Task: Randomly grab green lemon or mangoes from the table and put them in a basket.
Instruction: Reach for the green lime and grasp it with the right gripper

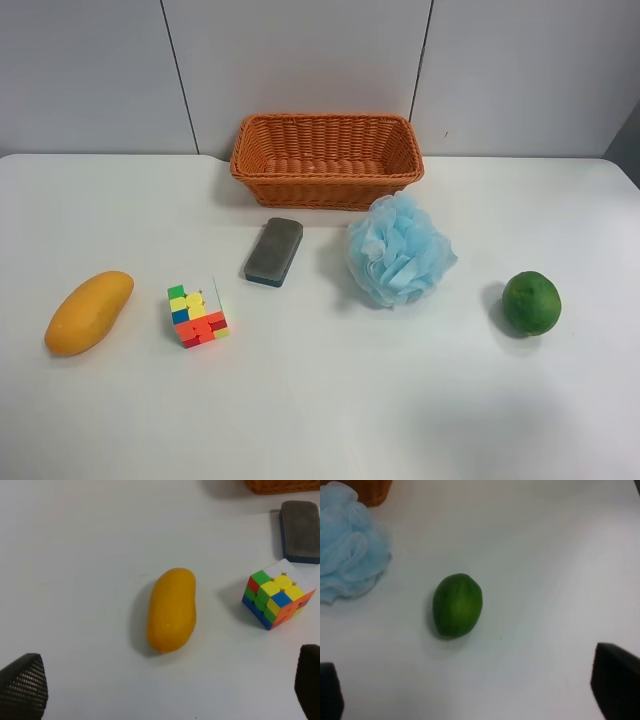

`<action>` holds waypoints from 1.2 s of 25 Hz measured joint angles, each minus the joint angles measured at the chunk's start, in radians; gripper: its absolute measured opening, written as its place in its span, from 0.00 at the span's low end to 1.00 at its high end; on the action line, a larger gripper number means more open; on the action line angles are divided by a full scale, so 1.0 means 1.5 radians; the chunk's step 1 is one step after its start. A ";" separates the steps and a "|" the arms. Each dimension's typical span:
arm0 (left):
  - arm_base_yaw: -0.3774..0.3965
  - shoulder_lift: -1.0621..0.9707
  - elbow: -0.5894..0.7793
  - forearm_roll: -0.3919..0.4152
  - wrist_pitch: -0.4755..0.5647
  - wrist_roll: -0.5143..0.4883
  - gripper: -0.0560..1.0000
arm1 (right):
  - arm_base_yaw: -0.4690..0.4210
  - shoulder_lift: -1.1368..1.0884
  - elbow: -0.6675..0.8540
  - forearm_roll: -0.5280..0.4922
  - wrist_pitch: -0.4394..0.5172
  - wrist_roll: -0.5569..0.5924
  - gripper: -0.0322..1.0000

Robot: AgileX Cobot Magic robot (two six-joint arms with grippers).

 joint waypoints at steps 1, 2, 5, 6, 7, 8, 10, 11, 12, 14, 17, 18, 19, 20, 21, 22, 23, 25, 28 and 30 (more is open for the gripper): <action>0.000 0.000 0.000 0.000 0.000 0.000 0.99 | 0.000 0.000 0.000 0.000 0.000 0.000 0.99; 0.000 0.000 0.000 0.000 0.000 0.000 0.99 | 0.000 0.000 0.000 0.000 0.000 0.000 0.99; 0.000 0.000 0.000 0.000 0.000 0.000 0.99 | 0.000 0.000 0.000 0.000 0.000 0.000 0.99; 0.000 0.000 0.000 0.000 0.000 0.000 0.99 | 0.000 0.000 0.000 0.000 0.000 0.000 0.99; 0.000 0.000 0.000 0.000 0.000 0.000 0.99 | 0.000 0.000 0.000 0.000 0.000 0.000 0.99; 0.000 0.000 0.000 0.000 0.000 0.000 0.99 | 0.000 0.000 0.000 0.000 0.000 0.000 0.99; 0.000 0.000 0.000 0.000 0.000 0.000 0.99 | 0.000 0.000 0.000 0.000 0.000 0.000 0.99; 0.000 0.000 0.000 0.000 0.000 0.000 0.99 | 0.000 0.000 0.000 0.000 0.000 0.000 0.99; 0.000 0.000 0.000 0.000 0.000 0.000 0.99 | 0.000 0.000 0.000 0.000 0.000 0.000 0.99; 0.000 0.000 0.000 0.000 0.000 0.000 0.99 | 0.000 0.000 0.000 0.000 0.000 0.000 0.99; 0.000 0.000 0.000 0.000 0.000 0.000 0.99 | 0.000 0.000 0.000 0.000 0.000 0.000 0.99; 0.000 0.000 0.000 0.000 0.000 0.000 0.99 | 0.000 0.003 -0.002 0.000 0.001 0.000 0.99; 0.000 0.000 0.000 0.000 0.000 0.000 0.99 | 0.000 0.014 -0.007 0.000 0.008 0.003 0.99; 0.000 0.000 0.000 0.000 0.000 0.000 0.99 | 0.000 0.037 -0.020 0.000 0.016 0.007 0.99; 0.000 0.000 0.000 0.000 0.000 0.000 0.99 | 0.000 0.062 -0.037 -0.001 0.020 0.007 0.99; 0.000 0.000 0.000 0.000 0.000 0.000 0.99 | 0.000 0.099 -0.057 -0.004 0.027 0.007 0.99; 0.000 0.000 0.000 0.000 0.000 0.000 0.99 | 0.000 0.139 -0.075 -0.007 0.034 0.007 0.99; 0.000 0.000 0.000 0.000 0.000 0.000 0.99 | 0.000 0.217 -0.121 -0.022 0.042 0.007 0.99; 0.000 0.000 0.000 0.000 0.000 0.000 0.99 | 0.000 0.340 -0.186 -0.034 0.056 0.007 0.99; 0.000 0.000 0.000 0.000 0.000 0.000 0.99 | 0.000 0.423 -0.222 -0.034 0.067 0.008 0.99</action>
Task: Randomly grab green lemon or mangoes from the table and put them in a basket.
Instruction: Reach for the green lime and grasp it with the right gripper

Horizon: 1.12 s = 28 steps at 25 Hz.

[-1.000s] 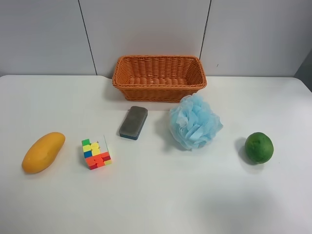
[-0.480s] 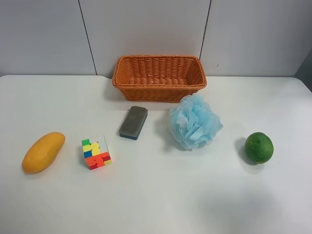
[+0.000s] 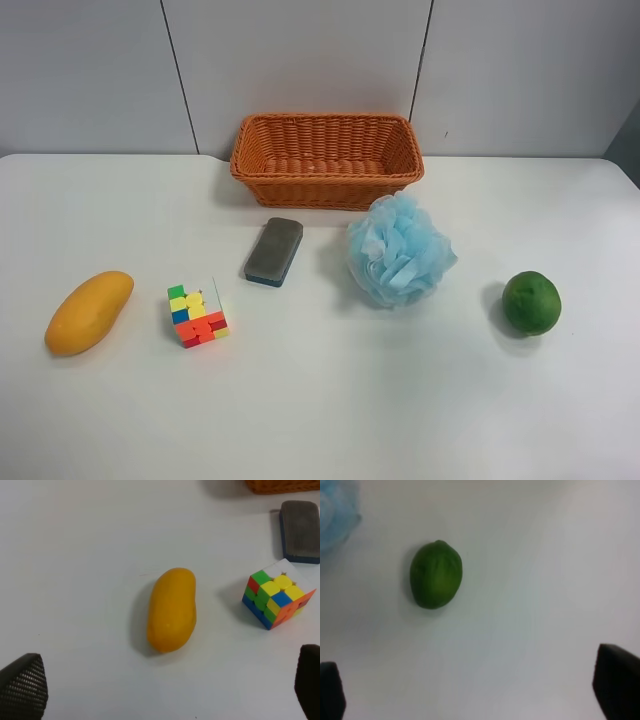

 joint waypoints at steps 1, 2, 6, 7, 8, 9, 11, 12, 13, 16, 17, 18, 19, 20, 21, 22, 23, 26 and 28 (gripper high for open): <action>0.000 0.000 0.000 0.000 0.000 0.000 0.99 | 0.000 0.032 -0.016 0.000 0.003 0.004 0.99; 0.000 0.000 0.000 0.000 0.000 0.000 0.99 | 0.000 0.069 -0.029 0.000 0.003 0.009 0.99; 0.000 0.000 0.000 0.000 0.000 0.000 0.99 | 0.000 0.195 -0.074 0.000 0.001 0.023 0.99; 0.000 0.000 0.000 0.000 0.000 0.000 0.99 | 0.000 0.223 -0.080 0.001 0.001 0.023 0.99; 0.000 0.000 0.000 0.000 0.000 0.000 0.99 | 0.000 0.246 -0.085 0.001 0.000 0.026 0.99; 0.000 0.000 0.000 0.000 0.000 0.000 0.99 | 0.000 0.271 -0.087 0.001 -0.001 0.033 0.99; 0.000 0.000 0.000 0.000 0.000 0.000 0.99 | 0.000 0.321 -0.088 0.001 -0.005 0.045 0.99; 0.000 0.000 0.000 0.000 0.000 0.000 0.99 | 0.000 0.342 -0.088 0.001 -0.007 0.046 0.99; 0.000 0.000 0.000 0.000 0.000 0.000 0.99 | 0.000 0.364 -0.088 0.001 -0.015 0.046 0.99; 0.000 0.000 0.000 0.000 0.000 0.000 0.99 | 0.000 0.424 -0.088 0.001 -0.045 0.046 0.99; 0.000 0.000 0.000 0.000 0.000 0.000 0.99 | 0.000 0.445 -0.089 0.001 -0.055 0.045 0.99; 0.000 0.000 0.000 0.000 0.000 0.000 0.99 | 0.000 0.465 -0.089 0.001 -0.066 0.042 0.99; 0.000 0.000 0.000 0.000 0.000 0.000 0.99 | 0.000 0.482 -0.090 0.001 -0.077 0.037 0.99; 0.000 0.000 0.000 0.000 0.000 0.000 0.99 | 0.000 0.501 -0.090 0.001 -0.086 0.033 0.99; 0.000 0.000 0.000 0.000 0.000 0.000 0.99 | 0.000 0.520 -0.090 0.001 -0.095 0.029 0.99; 0.000 0.000 0.000 0.000 0.000 0.000 0.99 | 0.000 0.538 -0.090 0.001 -0.103 0.024 0.99; 0.000 0.000 0.000 0.000 0.000 0.000 0.99 | 0.000 0.552 -0.090 0.001 -0.110 0.020 0.99; 0.000 0.000 0.000 0.000 0.000 0.000 0.99 | 0.000 0.595 -0.090 0.001 -0.136 0.006 0.99; 0.000 0.000 0.000 0.000 0.000 0.000 0.99 | 0.000 0.621 -0.089 0.001 -0.152 -0.001 0.99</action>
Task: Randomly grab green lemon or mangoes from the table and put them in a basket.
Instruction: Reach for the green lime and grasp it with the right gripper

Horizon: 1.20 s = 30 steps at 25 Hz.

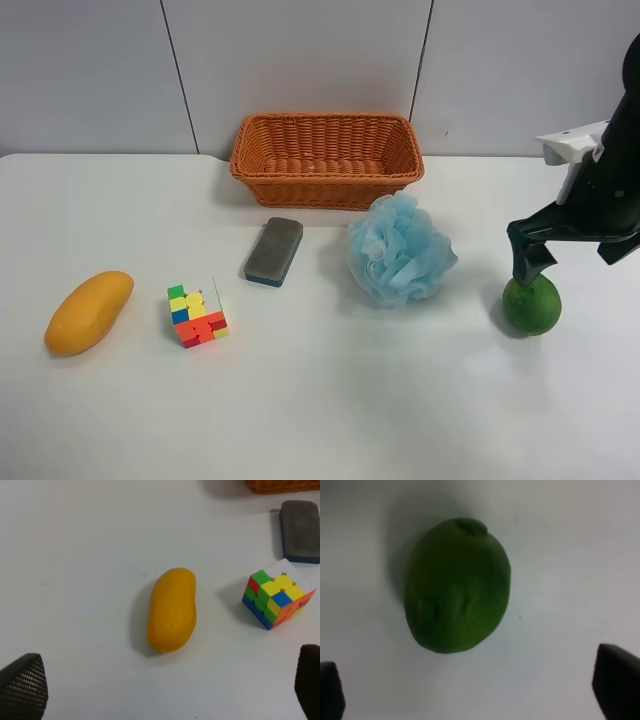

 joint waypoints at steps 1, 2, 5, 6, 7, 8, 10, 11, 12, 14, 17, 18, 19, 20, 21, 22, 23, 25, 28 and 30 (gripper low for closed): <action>0.000 0.000 0.000 0.000 0.000 0.000 0.99 | 0.000 0.011 0.002 0.000 -0.009 -0.001 0.99; 0.000 0.000 0.000 0.000 0.000 0.000 0.99 | 0.000 0.020 0.005 0.000 -0.018 -0.003 0.99; 0.000 0.000 0.000 0.000 0.000 0.000 0.99 | 0.000 0.050 0.019 0.000 -0.048 -0.013 0.99; 0.000 0.000 0.000 0.000 0.000 0.000 0.99 | 0.000 0.059 0.026 0.000 -0.059 -0.015 0.99; 0.000 0.000 0.000 0.000 0.000 0.000 0.99 | 0.000 0.069 0.033 0.000 -0.071 -0.019 0.99; 0.000 0.000 0.000 0.000 0.000 0.000 0.99 | 0.000 0.078 0.038 0.000 -0.081 -0.022 0.99; 0.000 0.000 0.000 0.000 0.000 0.000 0.99 | 0.000 0.094 0.047 0.000 -0.099 -0.030 0.99; 0.000 0.000 0.000 0.000 0.000 0.000 0.99 | 0.000 0.103 0.048 0.000 -0.106 -0.031 0.99; 0.000 0.000 0.000 0.000 0.000 0.000 0.99 | 0.000 0.110 0.048 0.000 -0.115 -0.031 0.99; 0.000 0.000 0.000 0.000 0.000 0.000 0.99 | 0.000 0.123 0.050 0.000 -0.128 -0.036 0.99; 0.000 0.000 0.000 0.000 0.000 0.000 0.99 | 0.000 0.137 0.052 0.000 -0.136 -0.043 0.99; 0.000 0.000 0.000 0.000 0.000 0.000 0.99 | 0.000 0.140 0.052 0.000 -0.138 -0.048 0.99; 0.000 0.000 0.000 0.000 0.000 0.000 0.99 | 0.000 0.145 0.052 0.000 -0.143 -0.050 0.99; 0.000 0.000 0.000 0.000 0.000 0.000 0.99 | 0.000 0.147 0.052 0.000 -0.146 -0.053 0.99; 0.000 0.000 0.000 0.000 0.000 0.000 0.99 | 0.000 0.150 0.052 0.000 -0.148 -0.058 0.99; 0.000 0.000 0.000 0.000 0.000 0.000 0.99 | 0.000 0.153 0.052 0.000 -0.150 -0.058 0.99; 0.000 0.000 0.000 0.000 0.000 0.000 0.99 | 0.000 0.155 0.052 0.000 -0.150 -0.058 0.99; 0.000 0.000 0.000 0.000 0.000 0.000 0.99 | 0.000 0.157 0.052 0.000 -0.150 -0.063 0.99; 0.000 0.000 0.000 0.000 0.000 0.000 0.99 | 0.000 0.157 0.052 0.000 -0.150 -0.065 0.99; 0.000 0.000 0.000 0.000 0.000 0.000 0.99 | 0.000 0.157 0.052 0.000 -0.150 -0.065 0.99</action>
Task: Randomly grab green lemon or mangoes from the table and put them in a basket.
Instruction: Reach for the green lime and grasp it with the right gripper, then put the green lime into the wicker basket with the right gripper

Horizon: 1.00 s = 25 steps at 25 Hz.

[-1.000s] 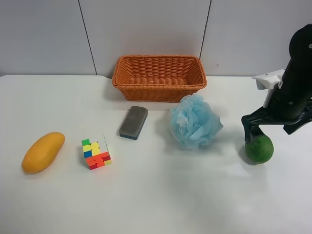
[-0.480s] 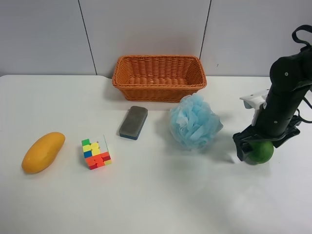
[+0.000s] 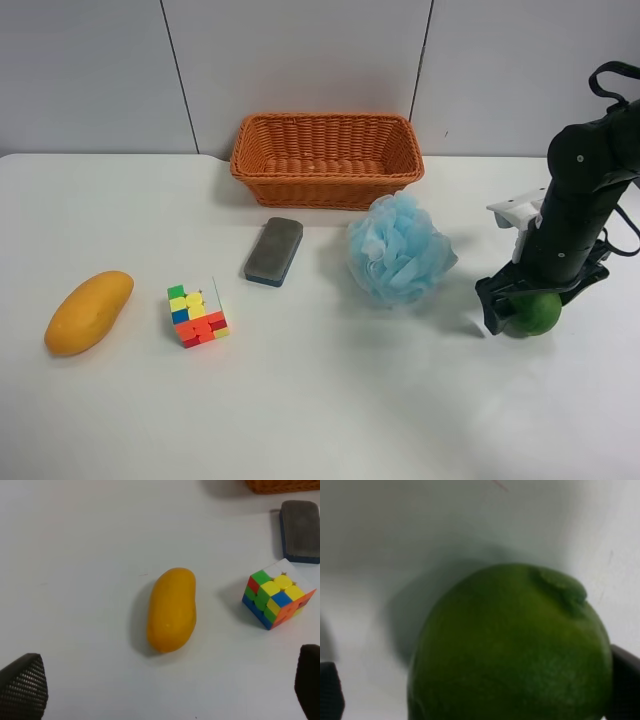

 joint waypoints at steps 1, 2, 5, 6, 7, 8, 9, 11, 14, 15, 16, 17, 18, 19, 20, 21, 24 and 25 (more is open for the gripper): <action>0.000 0.000 0.000 0.000 0.000 0.000 0.99 | 0.000 0.000 0.000 0.000 0.000 0.000 0.98; 0.000 0.000 0.000 0.000 0.000 0.000 0.99 | 0.000 0.002 0.000 0.000 0.000 0.000 0.94; 0.000 0.000 0.000 0.000 0.000 0.000 0.99 | 0.000 0.003 0.000 -0.001 0.001 0.000 0.71; 0.000 0.000 0.000 0.000 0.000 0.000 0.99 | 0.000 0.003 0.000 -0.001 0.003 0.000 0.66; 0.000 0.000 0.000 0.000 0.000 0.000 0.99 | 0.000 0.003 0.000 -0.001 0.004 0.000 0.66; 0.000 0.000 0.000 0.000 0.000 0.000 0.99 | 0.000 0.003 0.000 -0.003 0.004 0.000 0.66; 0.000 0.000 0.000 0.000 0.000 0.000 0.99 | 0.000 0.003 0.000 -0.005 0.005 0.000 0.66; 0.000 0.000 0.000 0.000 0.000 0.000 0.99 | 0.000 0.003 0.000 -0.013 0.005 0.000 0.66; 0.000 0.000 0.000 0.000 0.000 0.000 0.99 | 0.000 0.003 0.000 -0.013 0.005 0.000 0.66; 0.000 0.000 0.000 0.000 0.000 0.000 0.99 | 0.000 0.003 0.000 -0.013 0.005 0.000 0.66; 0.000 0.000 0.000 0.000 0.000 0.000 0.99 | 0.000 0.003 0.000 -0.013 0.006 0.000 0.66; 0.000 0.000 0.000 0.000 0.000 0.000 0.99 | 0.000 0.000 0.000 -0.013 0.006 0.000 0.66; 0.000 0.000 0.000 0.000 0.000 0.000 0.99 | 0.000 -0.006 0.000 -0.013 0.008 0.001 0.66; 0.000 0.000 0.000 0.000 0.000 0.000 0.99 | 0.000 -0.014 0.001 -0.013 0.013 0.007 0.66; 0.000 0.000 0.000 0.000 0.000 0.000 0.99 | 0.000 -0.028 0.001 -0.013 0.021 0.007 0.66; 0.000 0.000 0.000 0.000 0.000 0.000 0.99 | 0.000 -0.045 0.001 -0.013 0.029 0.007 0.66; 0.000 0.000 0.000 0.000 0.000 0.000 0.99 | 0.000 -0.100 0.001 -0.013 0.059 0.007 0.66; 0.000 0.000 0.000 0.000 0.000 0.000 0.99 | 0.000 -0.119 0.001 -0.013 0.072 0.007 0.66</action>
